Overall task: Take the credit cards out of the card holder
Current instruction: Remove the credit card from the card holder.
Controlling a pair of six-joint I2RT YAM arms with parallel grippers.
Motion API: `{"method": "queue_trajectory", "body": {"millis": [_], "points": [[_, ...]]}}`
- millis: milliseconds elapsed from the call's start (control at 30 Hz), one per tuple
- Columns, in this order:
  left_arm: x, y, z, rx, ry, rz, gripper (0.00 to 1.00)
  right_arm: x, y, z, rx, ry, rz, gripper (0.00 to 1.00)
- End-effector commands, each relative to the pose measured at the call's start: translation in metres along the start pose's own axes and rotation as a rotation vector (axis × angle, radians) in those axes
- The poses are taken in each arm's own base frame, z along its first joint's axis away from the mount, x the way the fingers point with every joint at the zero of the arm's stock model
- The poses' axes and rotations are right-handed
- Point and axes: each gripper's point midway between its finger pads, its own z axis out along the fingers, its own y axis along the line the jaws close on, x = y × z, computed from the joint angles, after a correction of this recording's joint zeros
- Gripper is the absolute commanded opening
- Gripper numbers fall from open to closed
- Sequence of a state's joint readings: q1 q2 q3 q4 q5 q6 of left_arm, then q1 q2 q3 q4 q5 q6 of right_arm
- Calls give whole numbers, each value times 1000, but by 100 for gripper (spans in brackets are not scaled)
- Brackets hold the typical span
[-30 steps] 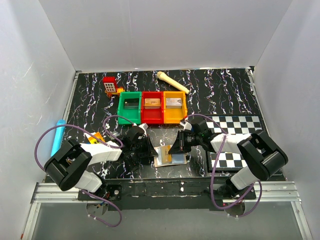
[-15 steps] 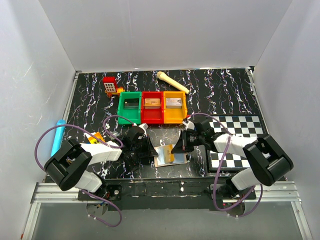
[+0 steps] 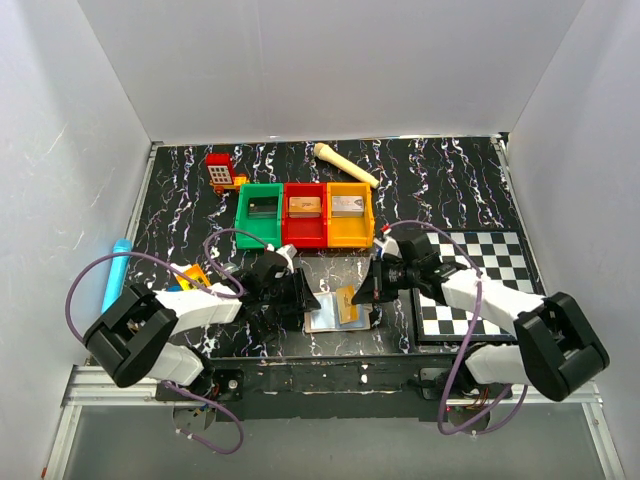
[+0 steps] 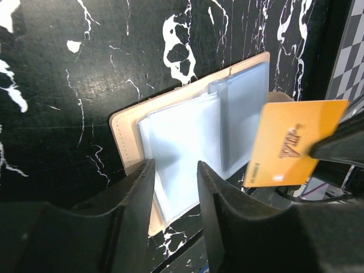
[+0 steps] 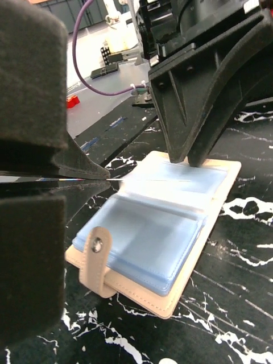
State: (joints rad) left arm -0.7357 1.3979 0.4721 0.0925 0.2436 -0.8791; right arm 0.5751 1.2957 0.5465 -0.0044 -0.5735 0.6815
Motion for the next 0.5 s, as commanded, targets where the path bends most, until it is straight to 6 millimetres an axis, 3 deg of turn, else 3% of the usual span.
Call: {"method": "queue_trajectory", "body": {"millis": [0, 267, 467], "points": [[-17, -10, -13, -6, -55, 64, 39, -18, 22, -19, 4, -45, -82, 1], [-54, -59, -42, 75, -148, 146, 61, -26, 31, -31, 27, -72, -126, 1], [-73, -86, -66, 140, -230, 184, 65, -42, 36, -42, 86, -135, -143, 1]]}}
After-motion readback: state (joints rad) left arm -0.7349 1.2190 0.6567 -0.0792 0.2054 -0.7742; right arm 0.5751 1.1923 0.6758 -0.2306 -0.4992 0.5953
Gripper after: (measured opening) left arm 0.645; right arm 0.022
